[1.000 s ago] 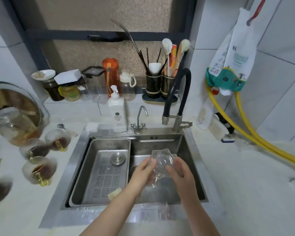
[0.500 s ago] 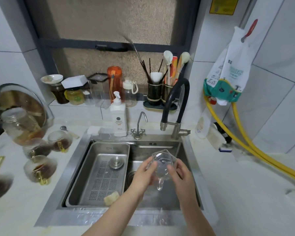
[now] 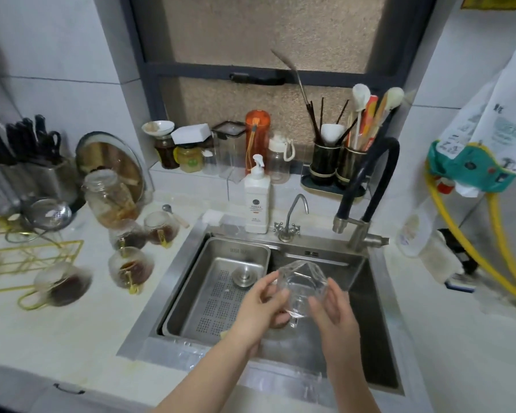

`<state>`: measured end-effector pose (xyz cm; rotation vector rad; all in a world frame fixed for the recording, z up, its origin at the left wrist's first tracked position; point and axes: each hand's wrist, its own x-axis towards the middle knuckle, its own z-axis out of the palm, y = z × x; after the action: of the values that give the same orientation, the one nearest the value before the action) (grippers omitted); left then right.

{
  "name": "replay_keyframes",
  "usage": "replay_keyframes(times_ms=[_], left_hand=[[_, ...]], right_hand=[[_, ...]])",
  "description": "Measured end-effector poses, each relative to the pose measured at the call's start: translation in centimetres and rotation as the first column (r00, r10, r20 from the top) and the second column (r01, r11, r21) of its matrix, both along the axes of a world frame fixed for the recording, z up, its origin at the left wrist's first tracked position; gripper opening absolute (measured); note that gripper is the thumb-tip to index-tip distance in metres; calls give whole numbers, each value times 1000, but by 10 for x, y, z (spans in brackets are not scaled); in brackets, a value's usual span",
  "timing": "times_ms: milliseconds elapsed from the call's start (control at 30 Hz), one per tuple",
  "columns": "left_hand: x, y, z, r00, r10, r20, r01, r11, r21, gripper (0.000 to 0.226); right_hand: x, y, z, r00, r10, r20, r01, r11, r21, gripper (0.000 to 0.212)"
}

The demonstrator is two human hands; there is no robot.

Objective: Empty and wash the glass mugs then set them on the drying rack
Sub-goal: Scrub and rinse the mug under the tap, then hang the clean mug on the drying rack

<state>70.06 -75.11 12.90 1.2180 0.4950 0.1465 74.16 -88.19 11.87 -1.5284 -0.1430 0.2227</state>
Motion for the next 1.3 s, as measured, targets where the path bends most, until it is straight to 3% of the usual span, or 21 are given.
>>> replay_keyframes(times_ms=[400,700,1033,1300], left_hand=[[-94,106,17,973,221,68,-224,974,38,49],[-219,228,40,887,453,86,-459,887,58,41],[-344,352,43,809,580,96,-587,805,89,40],[-368,430,23,766,641,50,-643,761,83,44]], right_hand=[[-58,109,36,959,280,39,-279,960,-29,50],[-155,254,47,879,476,22,-476,879,27,40],[-265,399,44,798,602,-22,-595,794,122,37],[-291,487,26,777,620,-111,-609,784,118,44]])
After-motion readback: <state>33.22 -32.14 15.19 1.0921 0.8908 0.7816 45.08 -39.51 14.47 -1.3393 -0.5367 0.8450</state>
